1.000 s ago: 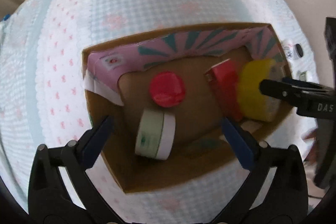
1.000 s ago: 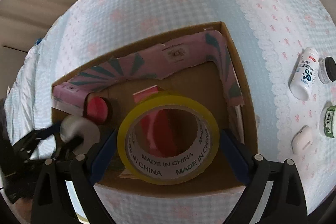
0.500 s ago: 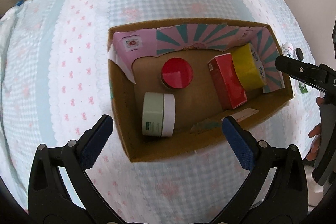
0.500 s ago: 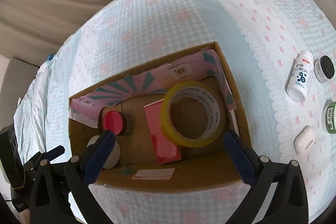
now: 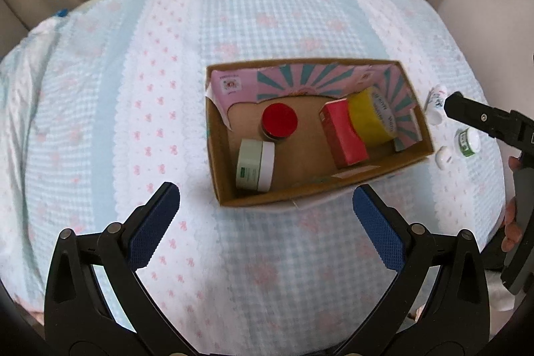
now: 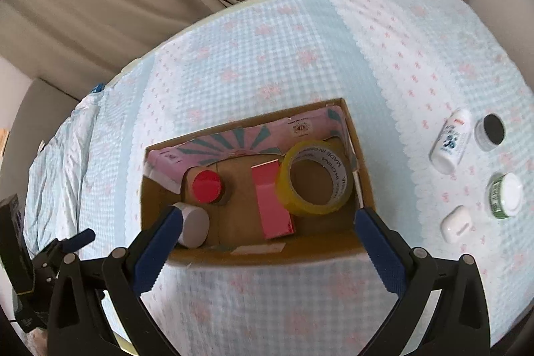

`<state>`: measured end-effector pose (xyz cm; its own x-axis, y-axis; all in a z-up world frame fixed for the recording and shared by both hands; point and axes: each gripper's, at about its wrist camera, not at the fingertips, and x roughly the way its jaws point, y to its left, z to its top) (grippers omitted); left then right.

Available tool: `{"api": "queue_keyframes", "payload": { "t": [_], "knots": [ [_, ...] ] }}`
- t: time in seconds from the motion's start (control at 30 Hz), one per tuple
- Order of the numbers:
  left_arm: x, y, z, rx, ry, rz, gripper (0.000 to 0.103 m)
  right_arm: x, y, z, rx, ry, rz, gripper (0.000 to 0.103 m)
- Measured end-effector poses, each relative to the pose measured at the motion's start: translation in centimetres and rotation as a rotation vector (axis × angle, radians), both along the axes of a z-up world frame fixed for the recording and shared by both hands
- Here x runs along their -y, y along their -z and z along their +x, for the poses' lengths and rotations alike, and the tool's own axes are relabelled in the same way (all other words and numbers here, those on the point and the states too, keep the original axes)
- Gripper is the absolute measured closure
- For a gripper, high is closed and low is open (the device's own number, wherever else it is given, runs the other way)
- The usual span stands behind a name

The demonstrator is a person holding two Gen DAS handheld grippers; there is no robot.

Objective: Organize rigid objects
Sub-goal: 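Release the jar and tape into the box and lift both tools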

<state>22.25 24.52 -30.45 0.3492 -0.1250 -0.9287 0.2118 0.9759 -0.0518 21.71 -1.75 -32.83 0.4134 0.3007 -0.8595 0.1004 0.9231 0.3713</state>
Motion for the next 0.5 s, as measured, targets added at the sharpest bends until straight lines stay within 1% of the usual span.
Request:
{"api": "queue_keyframes", "payload": {
  "t": [0.27,0.4,0.5],
  "knots": [
    [1.6,-5.5,-4.0,0.083,-0.021,-0.006,0.000,0.5,-6.5,-4.7,0.081,-0.038,-0.066,0.000],
    [3.1,-7.8,-6.0,0.142,-0.011,-0.006,0.000,1.8,-9.4,-7.3,0.105,-0.037,-0.121,0.000],
    [4.9,-9.3,-7.2,0.184,0.003,0.018,0.000,3.5,-11.3,-9.2,0.126,-0.025,-0.184,0.000]
  ]
}}
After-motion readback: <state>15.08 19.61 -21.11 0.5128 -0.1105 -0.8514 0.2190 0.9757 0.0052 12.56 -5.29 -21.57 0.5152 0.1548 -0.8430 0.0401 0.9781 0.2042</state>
